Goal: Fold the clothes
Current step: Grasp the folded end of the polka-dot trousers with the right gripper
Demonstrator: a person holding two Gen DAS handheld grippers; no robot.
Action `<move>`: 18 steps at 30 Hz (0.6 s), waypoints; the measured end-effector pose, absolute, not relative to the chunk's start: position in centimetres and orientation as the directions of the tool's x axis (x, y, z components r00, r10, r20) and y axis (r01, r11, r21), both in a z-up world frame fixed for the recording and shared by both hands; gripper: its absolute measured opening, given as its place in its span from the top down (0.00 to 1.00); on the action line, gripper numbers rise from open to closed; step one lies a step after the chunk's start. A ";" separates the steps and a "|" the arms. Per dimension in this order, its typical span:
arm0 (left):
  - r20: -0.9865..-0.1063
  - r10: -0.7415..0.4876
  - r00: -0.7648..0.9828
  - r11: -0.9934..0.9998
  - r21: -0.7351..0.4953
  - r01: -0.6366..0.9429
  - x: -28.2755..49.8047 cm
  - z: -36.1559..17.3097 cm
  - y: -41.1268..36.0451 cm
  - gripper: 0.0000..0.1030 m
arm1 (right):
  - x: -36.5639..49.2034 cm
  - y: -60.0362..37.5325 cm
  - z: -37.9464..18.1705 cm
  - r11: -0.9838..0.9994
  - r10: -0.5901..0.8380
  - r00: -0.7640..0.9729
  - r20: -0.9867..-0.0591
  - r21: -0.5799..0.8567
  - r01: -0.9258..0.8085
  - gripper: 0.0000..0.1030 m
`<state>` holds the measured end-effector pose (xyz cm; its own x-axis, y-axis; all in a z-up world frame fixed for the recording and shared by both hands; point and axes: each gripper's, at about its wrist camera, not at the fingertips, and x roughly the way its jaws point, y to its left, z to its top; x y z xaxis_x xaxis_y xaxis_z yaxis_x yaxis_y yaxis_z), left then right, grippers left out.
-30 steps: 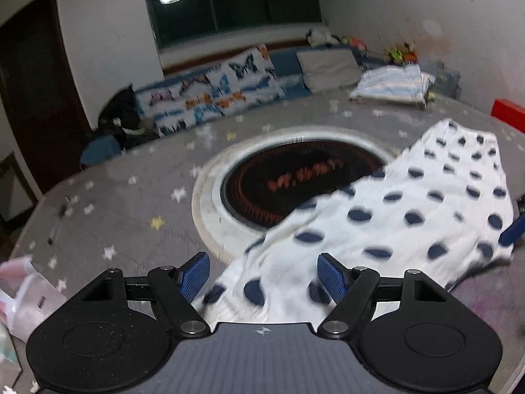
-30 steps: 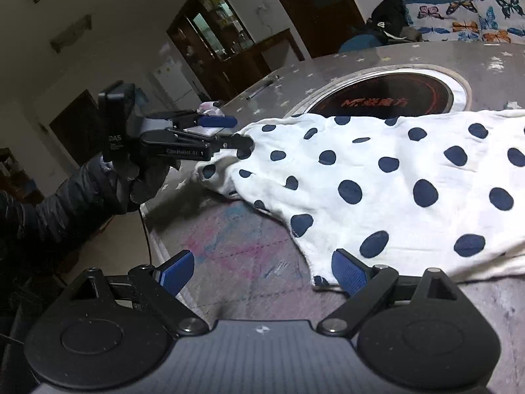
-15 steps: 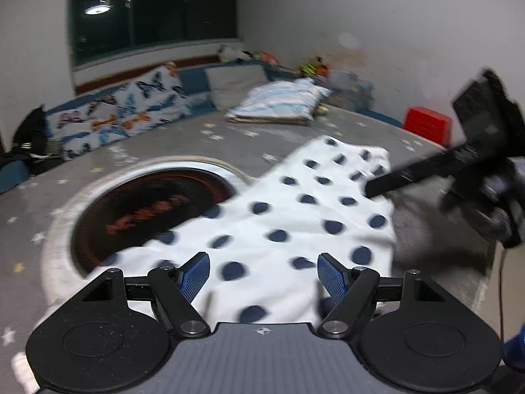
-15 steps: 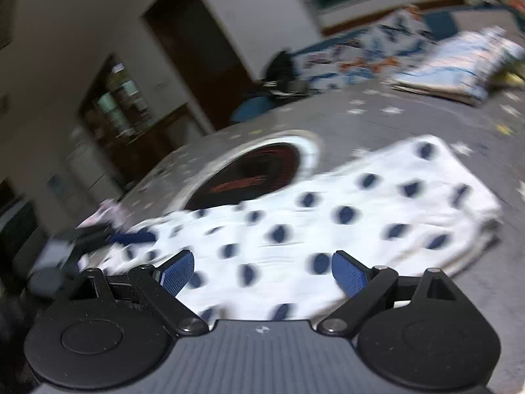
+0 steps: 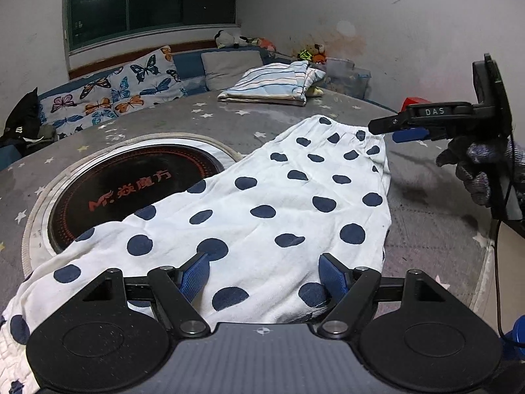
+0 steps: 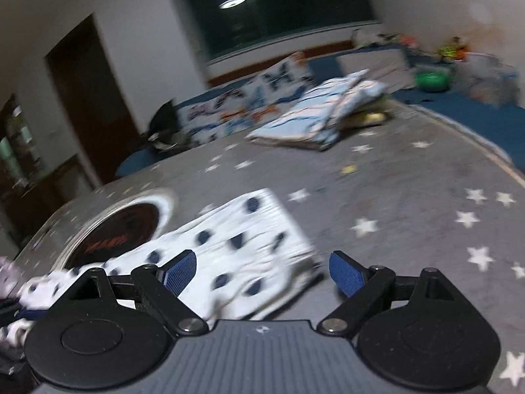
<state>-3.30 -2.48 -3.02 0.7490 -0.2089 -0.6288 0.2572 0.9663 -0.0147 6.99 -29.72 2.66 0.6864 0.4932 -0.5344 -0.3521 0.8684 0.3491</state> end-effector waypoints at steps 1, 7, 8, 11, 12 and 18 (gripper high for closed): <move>-0.625 -0.206 0.753 0.968 -0.017 0.250 -3.4 -2.9 -2.4 0.21 | 7.1 -30.1 2.6 0.883 0.464 0.706 -0.534 0.337 -0.325 0.12; -0.604 -0.183 0.776 0.978 -0.031 0.207 -3.8 -2.2 -2.1 0.04 | 7.8 -29.1 1.5 0.897 0.440 0.693 -0.571 0.309 -0.315 0.18; -0.601 -0.179 0.779 0.979 -0.032 0.201 -3.9 -2.1 -2.0 0.01 | 7.8 -28.7 1.4 0.903 0.429 0.698 -0.573 0.291 -0.316 0.19; -0.592 -0.167 0.788 0.983 -0.033 0.183 -4.2 -1.8 -1.6 0.00 | 7.6 -27.7 1.4 0.922 0.386 0.713 -0.585 0.227 -0.314 0.32; -0.590 -0.162 0.791 0.984 -0.035 0.175 -4.3 -1.7 -1.5 0.00 | 7.6 -27.4 1.4 0.927 0.372 0.718 -0.588 0.205 -0.313 0.37; -0.573 -0.124 0.810 0.992 -0.050 0.116 -5.2 -1.3 -0.2 0.00 | 7.7 -27.1 2.1 0.930 0.364 0.725 -0.585 0.189 -0.314 0.75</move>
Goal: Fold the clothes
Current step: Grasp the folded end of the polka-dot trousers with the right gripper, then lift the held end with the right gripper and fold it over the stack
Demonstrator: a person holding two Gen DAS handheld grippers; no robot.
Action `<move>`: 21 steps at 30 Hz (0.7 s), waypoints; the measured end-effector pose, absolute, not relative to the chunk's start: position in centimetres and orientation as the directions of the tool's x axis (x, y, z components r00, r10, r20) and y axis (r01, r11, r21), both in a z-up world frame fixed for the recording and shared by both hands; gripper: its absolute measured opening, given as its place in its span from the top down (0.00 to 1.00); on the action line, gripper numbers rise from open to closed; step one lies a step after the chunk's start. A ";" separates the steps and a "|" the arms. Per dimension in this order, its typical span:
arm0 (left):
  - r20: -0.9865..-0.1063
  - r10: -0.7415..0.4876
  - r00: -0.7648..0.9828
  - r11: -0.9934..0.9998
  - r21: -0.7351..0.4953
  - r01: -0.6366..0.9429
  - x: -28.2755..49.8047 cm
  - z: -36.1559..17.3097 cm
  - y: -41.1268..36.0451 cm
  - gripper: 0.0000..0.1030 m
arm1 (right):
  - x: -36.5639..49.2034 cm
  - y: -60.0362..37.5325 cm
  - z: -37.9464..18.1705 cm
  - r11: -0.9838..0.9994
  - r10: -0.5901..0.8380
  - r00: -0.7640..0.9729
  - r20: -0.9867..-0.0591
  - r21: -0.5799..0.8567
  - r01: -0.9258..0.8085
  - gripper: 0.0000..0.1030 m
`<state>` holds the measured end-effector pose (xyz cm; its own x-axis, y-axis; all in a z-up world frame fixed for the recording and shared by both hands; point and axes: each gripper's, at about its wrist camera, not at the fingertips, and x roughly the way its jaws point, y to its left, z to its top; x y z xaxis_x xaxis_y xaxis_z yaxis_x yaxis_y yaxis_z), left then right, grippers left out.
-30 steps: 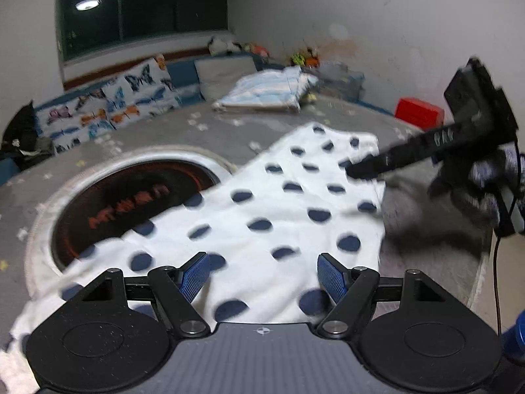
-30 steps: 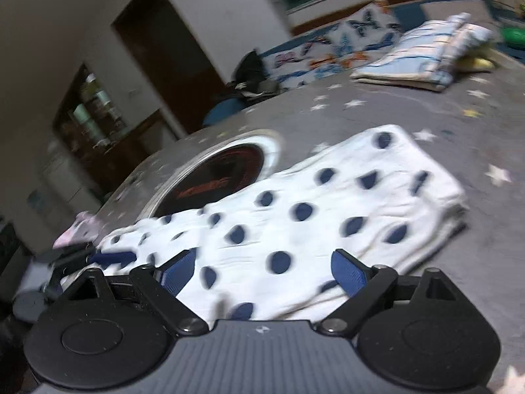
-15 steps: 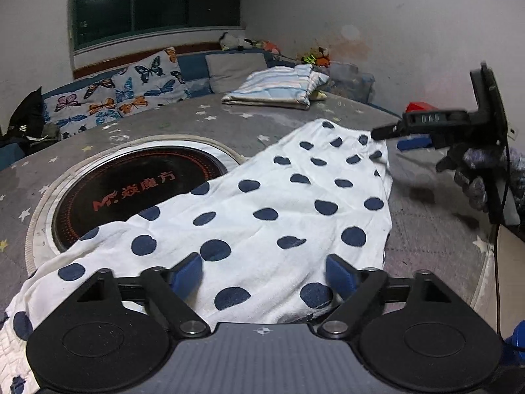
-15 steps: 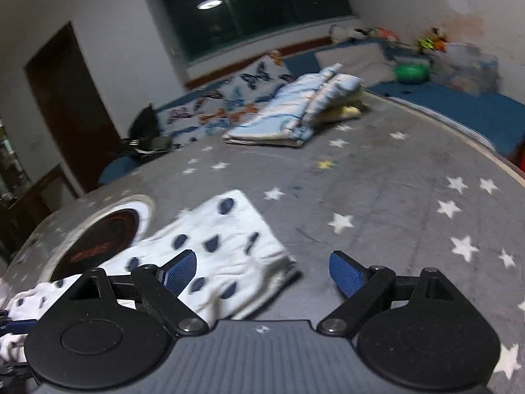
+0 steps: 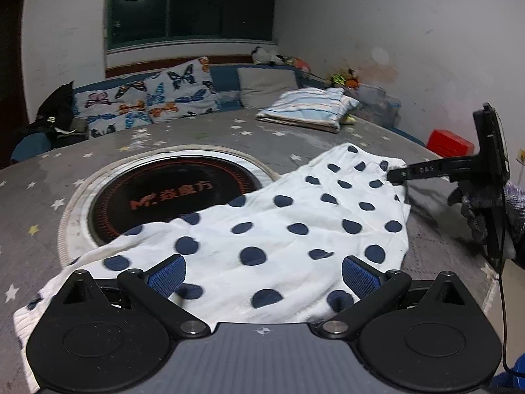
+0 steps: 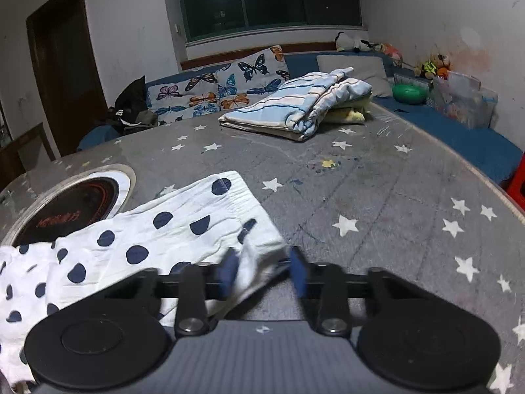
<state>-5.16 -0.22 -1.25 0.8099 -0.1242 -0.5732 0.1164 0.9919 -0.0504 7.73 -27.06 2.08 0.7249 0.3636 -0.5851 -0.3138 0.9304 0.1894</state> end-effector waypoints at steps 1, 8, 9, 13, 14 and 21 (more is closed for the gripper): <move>-0.569 -0.116 0.814 0.993 -0.052 0.105 -5.4 -1.1 0.1 0.00 | 7.8 -27.1 2.2 0.930 0.364 0.725 -0.584 0.190 -0.314 0.76; -0.545 -0.058 0.837 0.997 -0.075 0.020 -7.4 -0.5 2.3 0.00 | 7.0 -26.5 4.7 0.886 0.462 0.718 -0.521 0.245 -0.393 0.79; -0.543 -0.048 0.838 0.997 -0.078 0.006 -7.7 -0.4 2.7 0.00 | 6.7 -26.1 5.5 0.869 0.495 0.708 -0.504 0.266 -0.417 0.79; -0.538 -0.006 0.843 0.995 -0.088 -0.050 -8.9 -0.1 4.1 0.00 | 6.1 -24.1 7.7 0.796 0.606 0.649 -0.460 0.336 -0.504 0.79; -0.537 0.005 0.843 0.994 -0.090 -0.064 -9.3 -0.1 4.5 0.00 | 6.0 -23.3 8.1 0.776 0.630 0.629 -0.456 0.345 -0.528 0.79; -0.538 0.057 0.841 0.984 -0.114 -0.140 -11.4 -0.3 6.6 0.00 | 4.5 -16.6 9.8 0.646 0.752 0.483 -0.449 0.355 -0.675 0.80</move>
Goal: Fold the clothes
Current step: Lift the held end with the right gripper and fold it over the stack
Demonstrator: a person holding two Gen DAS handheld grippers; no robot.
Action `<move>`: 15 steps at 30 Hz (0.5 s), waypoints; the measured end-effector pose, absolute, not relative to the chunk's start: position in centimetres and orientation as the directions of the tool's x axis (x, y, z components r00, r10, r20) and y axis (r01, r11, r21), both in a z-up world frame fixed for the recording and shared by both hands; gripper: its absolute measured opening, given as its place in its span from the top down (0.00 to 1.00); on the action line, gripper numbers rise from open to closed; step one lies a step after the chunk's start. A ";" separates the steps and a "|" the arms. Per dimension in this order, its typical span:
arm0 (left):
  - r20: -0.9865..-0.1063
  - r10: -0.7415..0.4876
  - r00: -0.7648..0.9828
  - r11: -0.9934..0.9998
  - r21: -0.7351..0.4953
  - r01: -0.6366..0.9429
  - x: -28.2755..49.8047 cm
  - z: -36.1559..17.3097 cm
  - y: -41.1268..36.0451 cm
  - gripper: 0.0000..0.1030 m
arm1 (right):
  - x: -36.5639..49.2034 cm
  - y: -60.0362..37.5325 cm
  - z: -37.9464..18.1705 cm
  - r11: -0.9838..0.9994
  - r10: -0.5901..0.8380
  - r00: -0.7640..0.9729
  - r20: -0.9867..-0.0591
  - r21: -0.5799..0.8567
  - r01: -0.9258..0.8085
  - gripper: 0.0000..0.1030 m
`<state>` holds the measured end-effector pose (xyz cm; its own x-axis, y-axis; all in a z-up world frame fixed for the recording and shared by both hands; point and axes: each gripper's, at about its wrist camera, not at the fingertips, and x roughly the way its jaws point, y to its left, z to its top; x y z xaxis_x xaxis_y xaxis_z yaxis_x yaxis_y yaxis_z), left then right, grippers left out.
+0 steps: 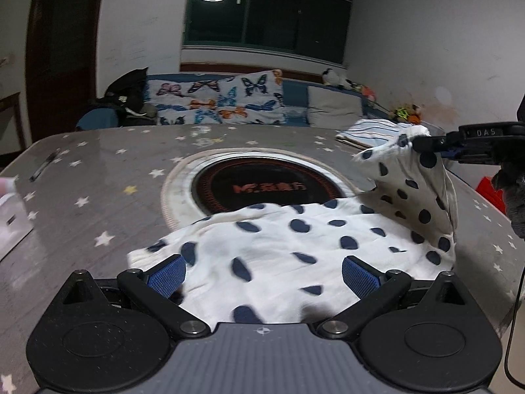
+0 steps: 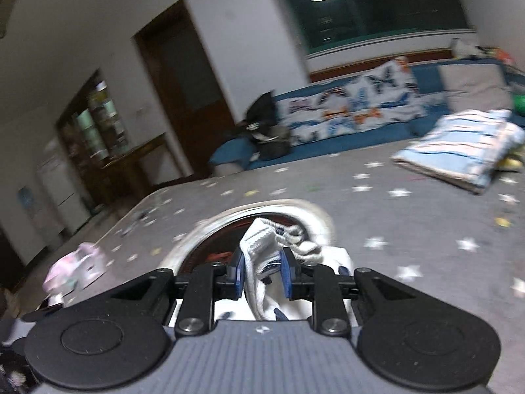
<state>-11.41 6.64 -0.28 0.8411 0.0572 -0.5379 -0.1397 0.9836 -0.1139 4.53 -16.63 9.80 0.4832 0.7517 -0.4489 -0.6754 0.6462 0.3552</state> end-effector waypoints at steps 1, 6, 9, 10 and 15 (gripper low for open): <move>-0.538 0.063 0.841 0.982 -0.116 -0.148 -11.7 -0.3 6.9 0.00 | 4.3 -15.7 9.9 0.630 0.762 0.464 -0.451 0.354 -0.691 0.80; -0.531 0.097 0.842 0.972 -0.131 -0.195 -13.1 -0.4 8.4 0.00 | 2.8 -10.9 10.4 0.555 0.801 0.376 -0.466 0.340 -0.760 0.80; -0.527 0.113 0.842 0.965 -0.142 -0.219 -13.8 -0.5 9.2 0.00 | 1.7 -8.6 11.0 0.514 0.819 0.341 -0.461 0.328 -0.793 0.80; -0.526 0.118 0.842 0.963 -0.145 -0.226 -14.1 -0.5 9.5 0.00 | 1.4 -7.9 11.2 0.501 0.825 0.330 -0.459 0.324 -0.803 0.80; -0.522 0.140 0.841 0.952 -0.162 -0.259 -15.2 -0.7 10.7 0.00 | -0.6 -4.6 12.5 0.430 0.857 0.278 -0.435 0.305 -0.850 0.80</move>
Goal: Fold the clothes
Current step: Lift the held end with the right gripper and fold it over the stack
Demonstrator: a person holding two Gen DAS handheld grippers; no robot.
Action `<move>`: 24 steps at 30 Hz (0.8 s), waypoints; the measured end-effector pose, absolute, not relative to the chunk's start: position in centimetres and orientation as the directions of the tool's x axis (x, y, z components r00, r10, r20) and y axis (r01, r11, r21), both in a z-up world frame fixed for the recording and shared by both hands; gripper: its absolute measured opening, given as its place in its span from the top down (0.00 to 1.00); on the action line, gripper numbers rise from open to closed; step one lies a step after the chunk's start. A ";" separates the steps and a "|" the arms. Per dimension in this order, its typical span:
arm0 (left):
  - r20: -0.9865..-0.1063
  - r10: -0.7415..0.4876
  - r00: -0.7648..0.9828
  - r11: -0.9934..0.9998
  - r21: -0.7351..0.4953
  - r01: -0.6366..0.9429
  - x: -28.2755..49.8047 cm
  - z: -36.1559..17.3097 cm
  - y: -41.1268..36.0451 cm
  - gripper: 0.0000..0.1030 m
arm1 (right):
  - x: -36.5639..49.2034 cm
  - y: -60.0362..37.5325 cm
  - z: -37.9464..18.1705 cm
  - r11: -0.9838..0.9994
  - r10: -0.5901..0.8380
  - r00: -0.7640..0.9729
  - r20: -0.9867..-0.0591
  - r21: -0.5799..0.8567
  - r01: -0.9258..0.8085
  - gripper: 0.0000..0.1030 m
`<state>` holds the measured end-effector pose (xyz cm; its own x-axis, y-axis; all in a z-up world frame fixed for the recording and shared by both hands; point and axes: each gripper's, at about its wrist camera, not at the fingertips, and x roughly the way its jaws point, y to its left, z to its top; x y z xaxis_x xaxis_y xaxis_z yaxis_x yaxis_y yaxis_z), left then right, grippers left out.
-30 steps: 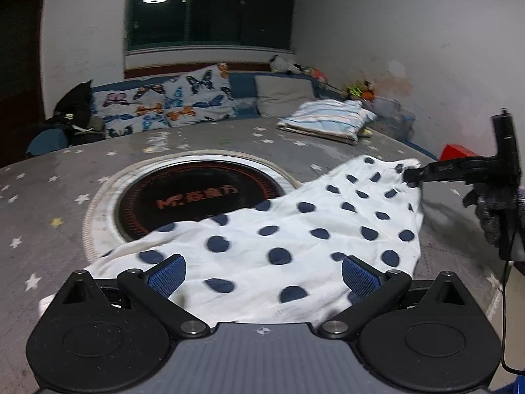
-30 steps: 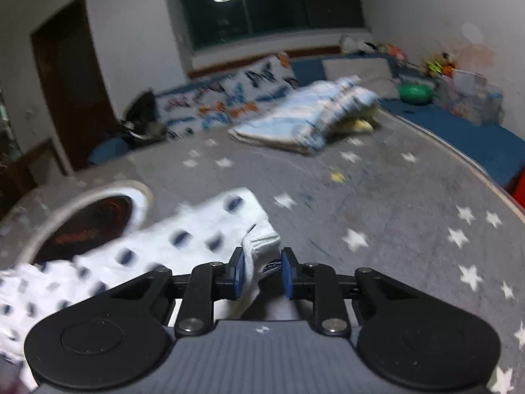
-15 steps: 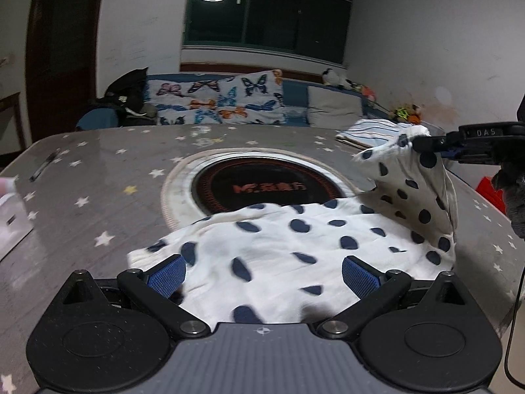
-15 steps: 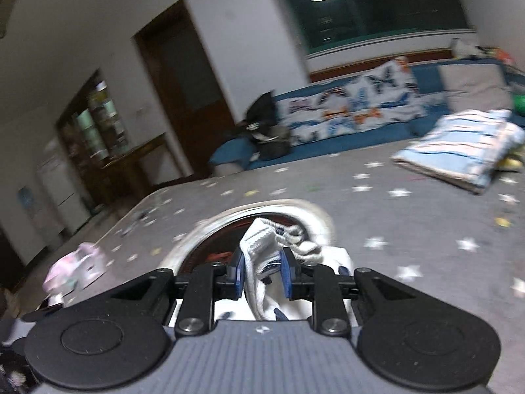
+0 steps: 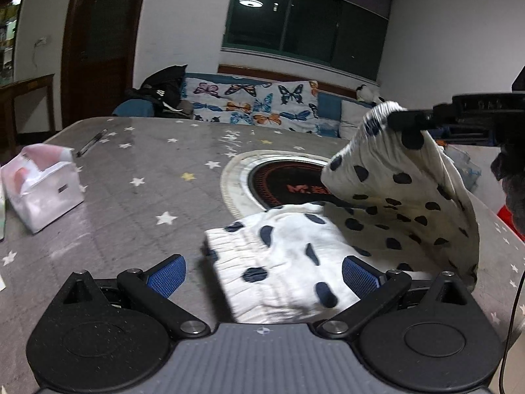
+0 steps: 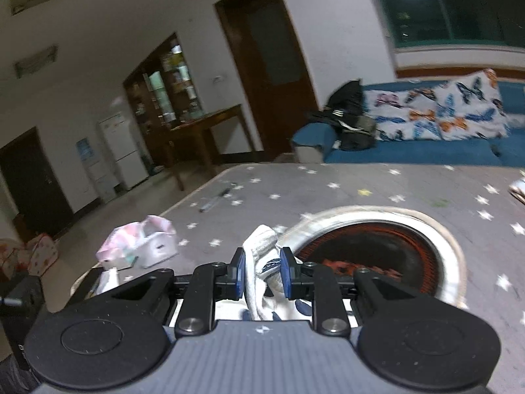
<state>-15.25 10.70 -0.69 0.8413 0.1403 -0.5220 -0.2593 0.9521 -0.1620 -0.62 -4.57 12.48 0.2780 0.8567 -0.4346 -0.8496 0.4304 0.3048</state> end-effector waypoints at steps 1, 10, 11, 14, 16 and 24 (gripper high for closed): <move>-0.521 0.145 0.841 0.950 -0.165 -0.266 -15.5 -0.7 10.9 0.00 | -1.1 -3.9 12.7 0.413 0.863 0.264 -0.430 0.301 -0.859 0.80; -0.513 0.193 0.837 0.925 -0.189 -0.330 -17.5 -0.9 13.1 0.00 | -5.6 0.6 11.7 0.289 0.862 0.178 -0.475 0.171 -0.942 0.80; -0.512 0.201 0.835 0.921 -0.190 -0.339 -17.7 -0.9 13.3 0.00 | -6.3 0.8 11.4 0.271 0.856 0.168 -0.488 0.148 -0.951 0.80; -0.511 0.224 0.830 0.912 -0.191 -0.363 -18.2 -0.7 13.9 0.00 | -8.0 1.3 10.5 0.215 0.843 0.122 -0.524 0.121 -0.969 0.78; -0.509 0.236 0.828 0.906 -0.193 -0.377 -18.3 -0.6 14.1 0.00 | -8.8 1.4 9.9 0.190 0.830 0.101 -0.549 0.107 -0.976 0.73; -0.503 0.245 0.829 0.908 -0.181 -0.378 -17.1 0.6 14.1 0.00 | -10.3 0.5 9.2 0.106 0.815 0.033 -0.578 0.092 -0.990 0.51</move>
<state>-17.08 14.07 0.58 0.8291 0.2447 -0.5028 -0.3777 0.9081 -0.1809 -10.25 0.51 9.19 0.0334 0.8154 -0.5780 -0.9901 0.1059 0.0922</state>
